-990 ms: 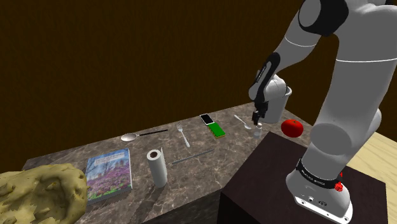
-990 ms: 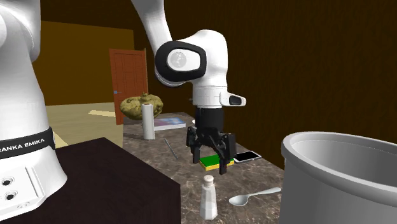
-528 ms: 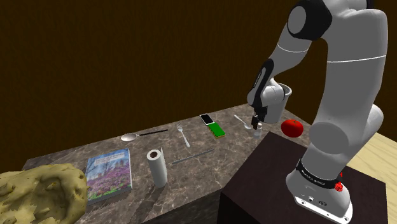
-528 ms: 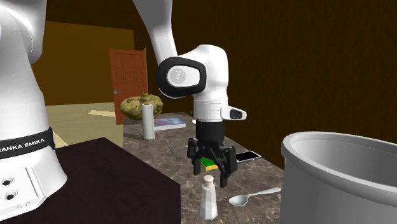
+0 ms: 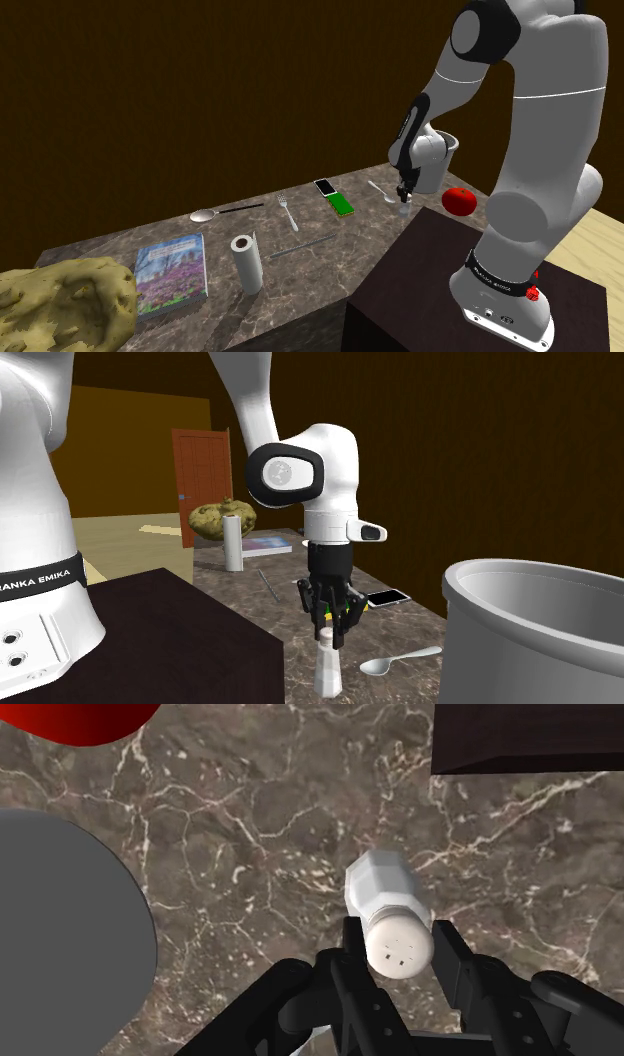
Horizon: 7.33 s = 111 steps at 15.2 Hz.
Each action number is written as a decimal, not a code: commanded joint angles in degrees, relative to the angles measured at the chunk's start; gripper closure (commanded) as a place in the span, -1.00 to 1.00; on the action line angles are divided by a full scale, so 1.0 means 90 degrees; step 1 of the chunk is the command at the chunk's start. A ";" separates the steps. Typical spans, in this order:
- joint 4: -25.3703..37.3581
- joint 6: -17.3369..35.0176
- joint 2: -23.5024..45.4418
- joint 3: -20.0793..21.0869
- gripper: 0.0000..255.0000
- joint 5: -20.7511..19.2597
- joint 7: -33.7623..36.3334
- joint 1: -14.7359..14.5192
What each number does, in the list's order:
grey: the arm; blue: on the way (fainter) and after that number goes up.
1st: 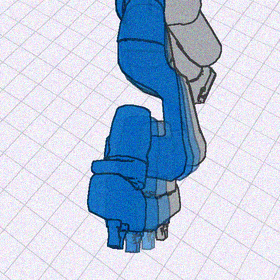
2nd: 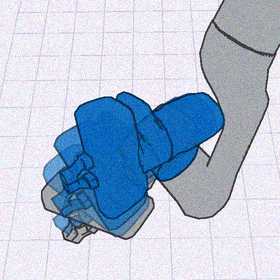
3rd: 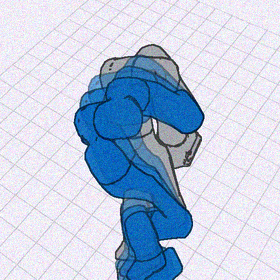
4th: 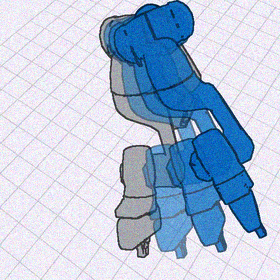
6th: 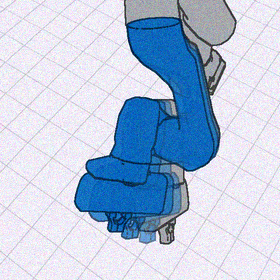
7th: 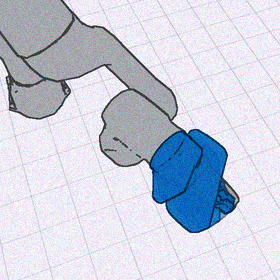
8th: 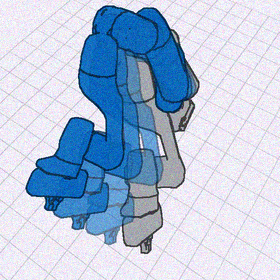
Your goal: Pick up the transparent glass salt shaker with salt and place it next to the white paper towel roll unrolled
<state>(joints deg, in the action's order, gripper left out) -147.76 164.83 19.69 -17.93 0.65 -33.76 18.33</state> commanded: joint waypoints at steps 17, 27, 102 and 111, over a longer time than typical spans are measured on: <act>-0.0156 -0.0795 -0.0973 -0.0486 1.00 -0.0573 0.0343 -0.0357; -0.0165 -0.1786 -0.2023 -0.0707 1.00 -0.1203 0.0718 -0.0477; 0.2194 -0.5748 -0.3245 0.4337 1.00 0.0247 0.7267 -0.3148; 0.4054 -0.6047 -0.1541 0.5013 1.00 -0.0337 0.8780 -0.3689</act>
<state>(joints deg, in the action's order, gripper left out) -113.01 110.83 4.33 26.78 -1.75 43.98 -14.33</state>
